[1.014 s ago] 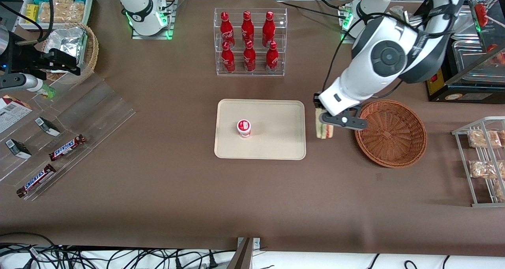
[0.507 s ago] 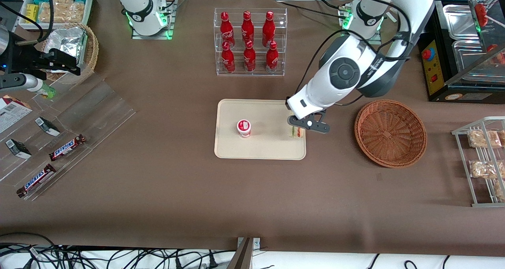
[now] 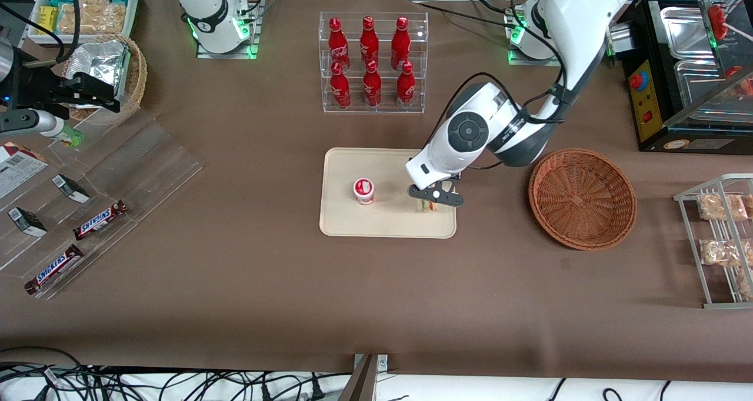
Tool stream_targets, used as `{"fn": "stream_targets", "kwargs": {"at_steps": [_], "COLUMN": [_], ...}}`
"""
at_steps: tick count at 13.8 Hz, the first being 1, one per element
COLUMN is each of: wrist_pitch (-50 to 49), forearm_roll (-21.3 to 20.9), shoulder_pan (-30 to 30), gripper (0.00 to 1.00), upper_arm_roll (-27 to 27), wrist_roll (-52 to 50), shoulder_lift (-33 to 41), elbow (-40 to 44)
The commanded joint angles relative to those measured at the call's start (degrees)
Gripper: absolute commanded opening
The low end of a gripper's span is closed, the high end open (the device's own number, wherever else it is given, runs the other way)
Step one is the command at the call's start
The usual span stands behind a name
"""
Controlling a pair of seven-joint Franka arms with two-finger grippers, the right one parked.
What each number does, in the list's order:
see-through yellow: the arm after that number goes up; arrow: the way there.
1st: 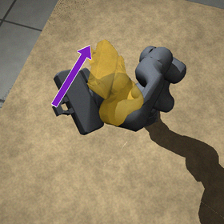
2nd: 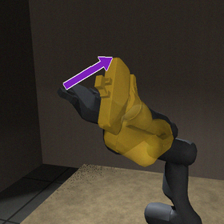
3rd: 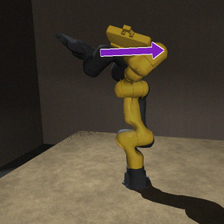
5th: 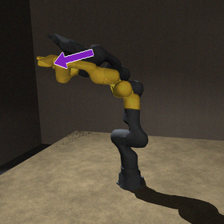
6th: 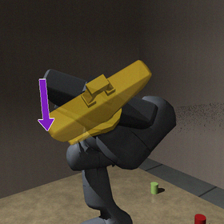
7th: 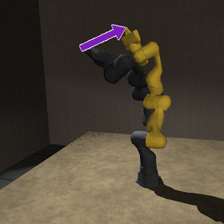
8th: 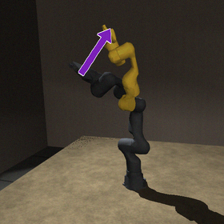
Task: Place sandwich from basket to tray
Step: 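Lower the sandwich onto the tray beside the red cup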
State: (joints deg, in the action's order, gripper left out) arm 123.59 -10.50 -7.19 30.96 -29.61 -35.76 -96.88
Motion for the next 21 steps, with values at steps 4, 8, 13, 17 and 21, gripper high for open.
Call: {"fn": "stream_targets", "kwargs": {"at_steps": [4, 8, 13, 17, 21], "wrist_pitch": [1.91, 2.0, 1.13, -3.95, -16.34], "forearm_roll": [-4.61, -5.84, -8.04, -7.43, -7.34], "shoulder_pan": [-0.98, -1.59, -1.86, 0.59, 3.93], "gripper": [0.14, 0.66, 1.0, 1.0, 1.0], "upper_arm_roll": [-0.2, -0.29, -0.2, -0.11, -0.02], "wrist_roll": [-3.69, -8.35, -8.53, -9.75, -13.36], "shoulder_lift": [-4.23, -5.11, -4.59, 1.28, 8.58], "elbow": [1.08, 1.08, 1.69, 3.61, 9.41]}}
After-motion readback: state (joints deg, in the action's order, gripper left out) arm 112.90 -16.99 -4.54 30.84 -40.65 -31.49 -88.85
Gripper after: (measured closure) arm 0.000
